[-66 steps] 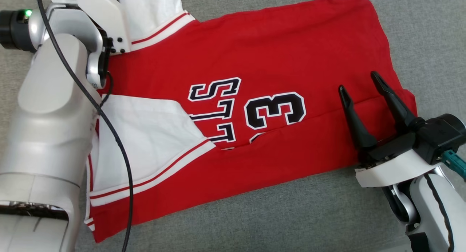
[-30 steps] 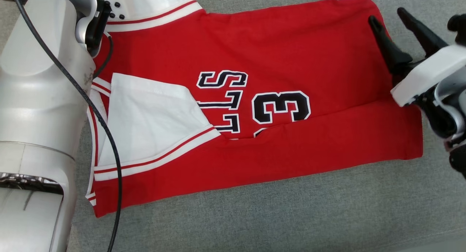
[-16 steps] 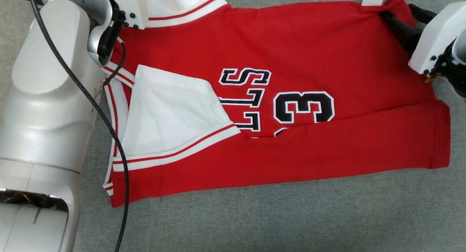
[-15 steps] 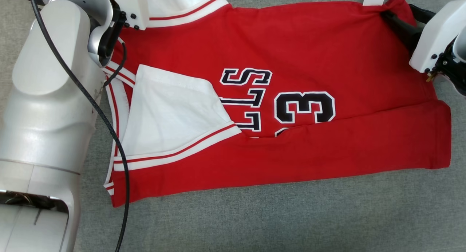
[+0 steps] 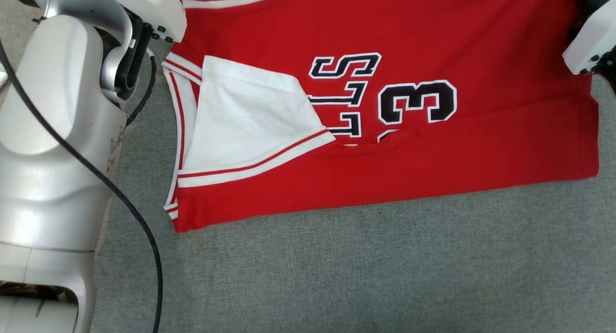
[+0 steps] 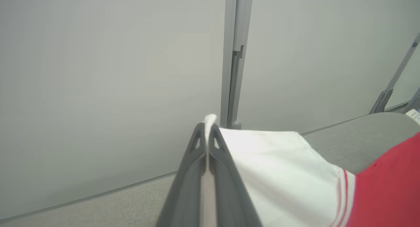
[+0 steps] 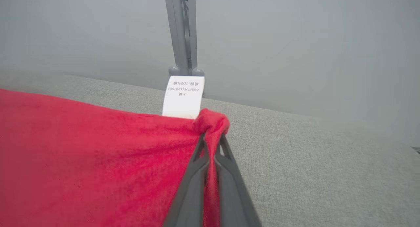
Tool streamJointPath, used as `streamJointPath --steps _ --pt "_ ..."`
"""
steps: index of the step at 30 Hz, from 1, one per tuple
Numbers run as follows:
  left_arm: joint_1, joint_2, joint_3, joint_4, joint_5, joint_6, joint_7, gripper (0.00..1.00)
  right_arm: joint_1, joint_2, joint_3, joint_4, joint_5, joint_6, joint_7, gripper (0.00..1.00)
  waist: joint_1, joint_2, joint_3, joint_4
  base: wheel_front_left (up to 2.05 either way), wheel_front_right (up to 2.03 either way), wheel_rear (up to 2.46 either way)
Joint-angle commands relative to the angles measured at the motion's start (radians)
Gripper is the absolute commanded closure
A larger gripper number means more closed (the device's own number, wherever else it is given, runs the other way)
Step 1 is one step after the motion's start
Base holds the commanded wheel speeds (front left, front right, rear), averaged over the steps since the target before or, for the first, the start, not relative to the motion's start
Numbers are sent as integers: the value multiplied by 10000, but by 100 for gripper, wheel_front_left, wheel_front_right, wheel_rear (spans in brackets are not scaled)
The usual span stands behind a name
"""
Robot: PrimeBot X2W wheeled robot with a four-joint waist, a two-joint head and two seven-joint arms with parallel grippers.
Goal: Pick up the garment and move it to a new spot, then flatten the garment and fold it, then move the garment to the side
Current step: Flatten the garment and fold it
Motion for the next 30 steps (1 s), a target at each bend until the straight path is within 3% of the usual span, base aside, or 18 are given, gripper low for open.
streamJointPath --steps 1,4,10,19,24,30 --pt "221 133 53 -121 -37 -54 -214 100 61 47 79 146 -70 -3 -366 100 0 0 -57 19 0 0 0" --pt "665 138 48 -503 -201 -158 -648 100 407 138 152 579 -26 -3 -1220 100 0 0 -228 53 0 0 0" --pt "2326 262 109 -1536 -644 -236 -1084 100 1344 28 253 505 144 -3 -1660 100 0 0 -651 61 0 0 0" --pt "5174 302 93 -3959 -1133 224 -951 100 3189 -477 -1483 -952 -1130 -3 -1676 100 0 0 -1056 149 0 0 0" --pt "6247 309 -61 -4966 -1254 495 -592 100 4121 -450 -2286 -1536 -1871 -3 -1676 96 0 0 -1148 188 0 0 0" --pt "7375 339 -198 -6049 -1415 851 -223 100 5309 -395 -3157 -2129 -2632 -1 -1671 100 0 0 -1278 259 0 0 0"
